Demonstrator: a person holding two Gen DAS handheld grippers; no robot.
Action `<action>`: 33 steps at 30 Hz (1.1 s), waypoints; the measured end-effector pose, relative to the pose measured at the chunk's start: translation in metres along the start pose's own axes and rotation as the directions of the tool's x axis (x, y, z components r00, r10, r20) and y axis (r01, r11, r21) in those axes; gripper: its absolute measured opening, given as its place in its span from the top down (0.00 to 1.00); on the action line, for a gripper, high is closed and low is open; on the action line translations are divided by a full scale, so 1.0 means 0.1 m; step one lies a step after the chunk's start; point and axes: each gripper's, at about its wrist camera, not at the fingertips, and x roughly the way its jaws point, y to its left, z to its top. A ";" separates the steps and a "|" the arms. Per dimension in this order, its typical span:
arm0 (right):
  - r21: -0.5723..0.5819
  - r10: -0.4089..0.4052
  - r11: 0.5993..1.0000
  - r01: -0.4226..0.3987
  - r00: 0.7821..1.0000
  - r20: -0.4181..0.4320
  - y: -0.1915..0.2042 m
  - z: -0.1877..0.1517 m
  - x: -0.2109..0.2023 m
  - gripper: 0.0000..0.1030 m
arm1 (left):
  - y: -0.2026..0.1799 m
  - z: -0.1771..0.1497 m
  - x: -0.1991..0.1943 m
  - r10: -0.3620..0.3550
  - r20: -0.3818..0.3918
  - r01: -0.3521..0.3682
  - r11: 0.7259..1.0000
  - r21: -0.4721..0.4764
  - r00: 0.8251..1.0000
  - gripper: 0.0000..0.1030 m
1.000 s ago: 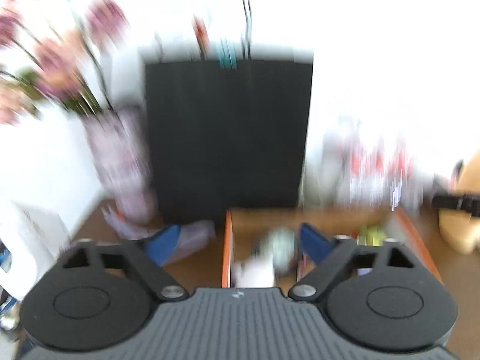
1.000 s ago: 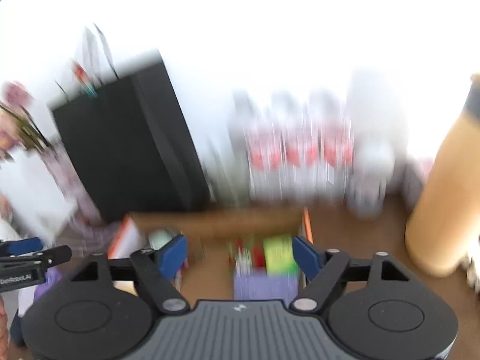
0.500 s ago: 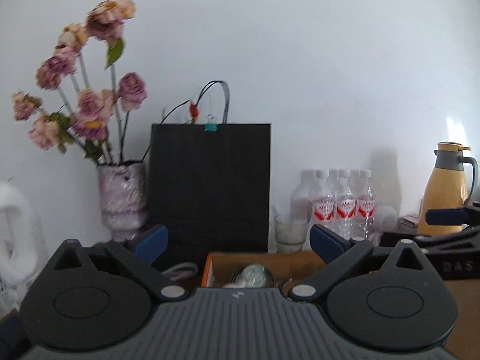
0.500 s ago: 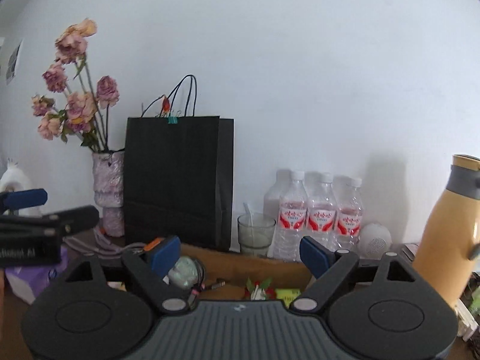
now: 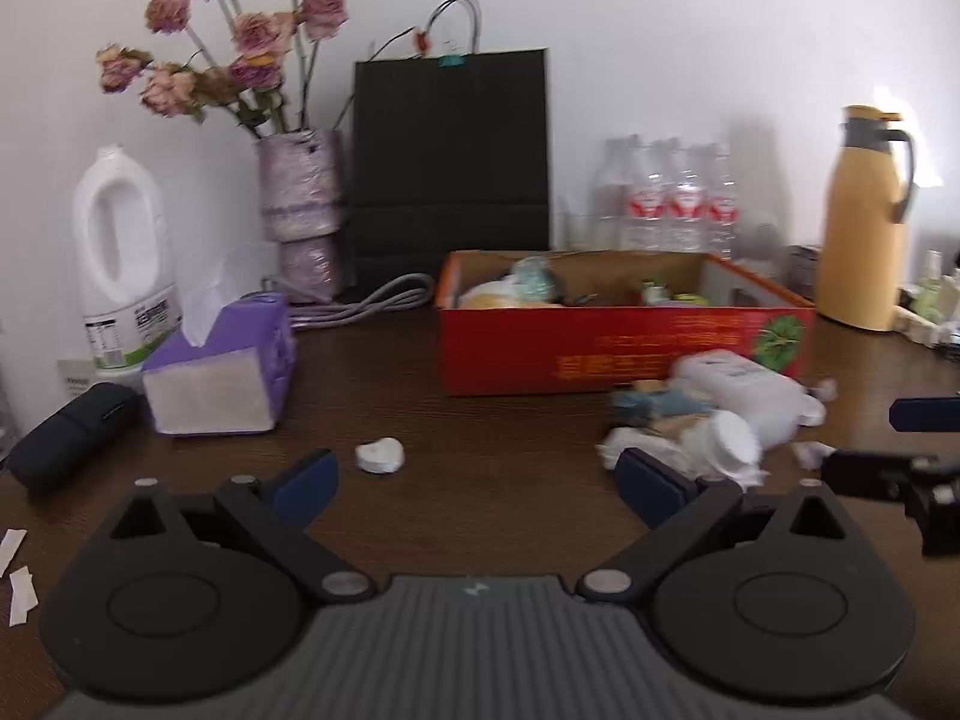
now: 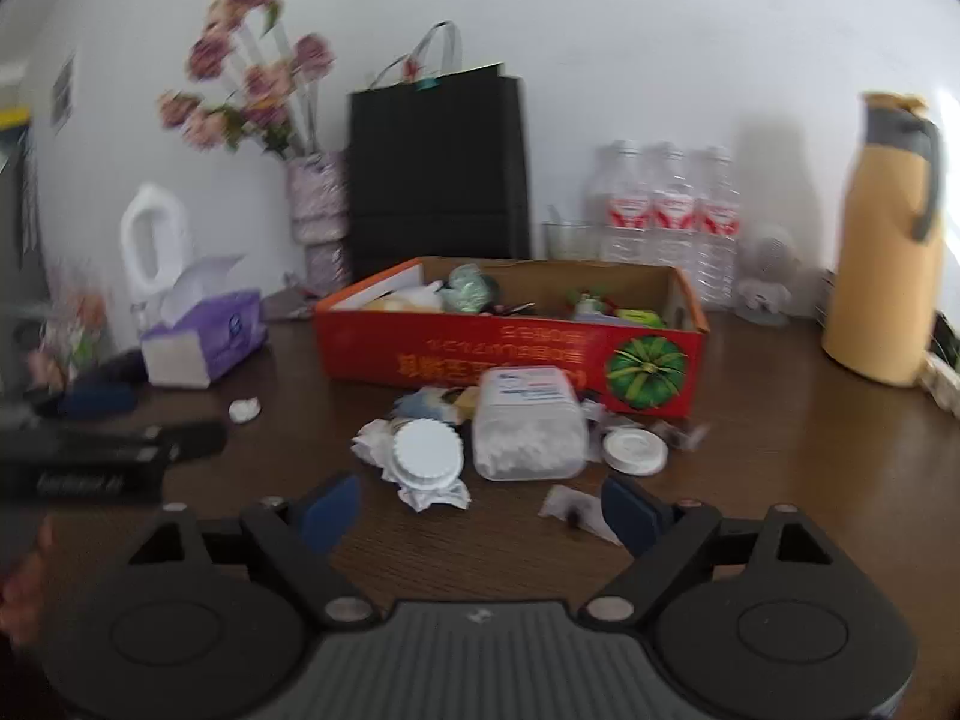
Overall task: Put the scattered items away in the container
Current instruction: 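Withdraw both tools from the box toward the remaining items, then grasp the white round brush with the right tool while the left tool grasps the crumpled white tissue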
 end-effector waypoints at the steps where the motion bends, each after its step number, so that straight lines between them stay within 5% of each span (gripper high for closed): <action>1: -0.019 0.023 1.000 -0.023 1.000 0.003 0.05 0.06 0.08 0.19 | 0.04 0.05 0.05 -0.002 -0.006 0.002 1.000 -0.016 1.000 0.05; 7: 0.028 0.067 0.997 -0.066 0.996 -0.066 0.19 0.32 0.66 0.35 | 0.08 0.09 0.05 -0.035 0.002 0.035 0.999 -0.004 0.999 0.05; 9: 0.061 0.081 0.995 -0.075 0.991 -0.102 0.18 0.32 0.80 0.60 | 0.08 0.06 0.05 -0.044 -0.010 0.044 0.999 0.004 0.999 0.05; 10: 0.082 0.090 0.993 -0.081 0.989 -0.118 0.17 0.30 0.84 0.63 | 0.07 0.04 0.06 -0.048 -0.016 0.049 0.999 0.008 0.999 0.05; 17: 0.166 0.117 0.980 -0.107 0.992 -0.049 -0.02 0.30 0.50 0.63 | -0.08 0.03 0.14 -0.138 -0.042 0.141 0.988 0.058 0.990 0.05; 21: 0.301 0.182 0.936 -0.180 0.983 0.020 -0.39 0.29 0.15 0.63 | -0.38 0.02 0.18 -0.313 -0.083 0.321 0.937 0.138 0.946 0.05; 24: 0.339 0.141 0.930 -0.139 0.990 0.017 -0.55 0.20 -0.04 0.63 | -0.64 0.06 0.36 -0.292 -0.129 0.313 0.931 0.190 0.948 0.07; 27: 0.289 0.061 0.955 -0.058 0.998 -0.002 -0.54 0.07 -0.16 0.63 | -0.71 0.14 0.62 -0.299 -0.196 0.320 0.943 0.087 0.934 0.20; 29: 0.310 0.073 0.948 -0.068 0.997 -0.004 -0.58 0.00 -0.20 0.63 | -0.68 0.15 0.77 -0.313 -0.253 0.321 0.947 -0.011 0.915 0.60; 31: 0.318 0.075 0.946 -0.067 0.997 -0.012 -0.60 -0.04 -0.21 0.63 | -0.67 0.13 0.78 -0.291 -0.258 0.295 0.955 -0.025 0.921 0.77; 33: 0.313 0.072 0.948 -0.064 0.997 -0.015 -0.61 -0.05 -0.20 0.63 | -0.62 0.14 0.71 -0.305 -0.275 0.300 0.952 -0.059 0.912 0.80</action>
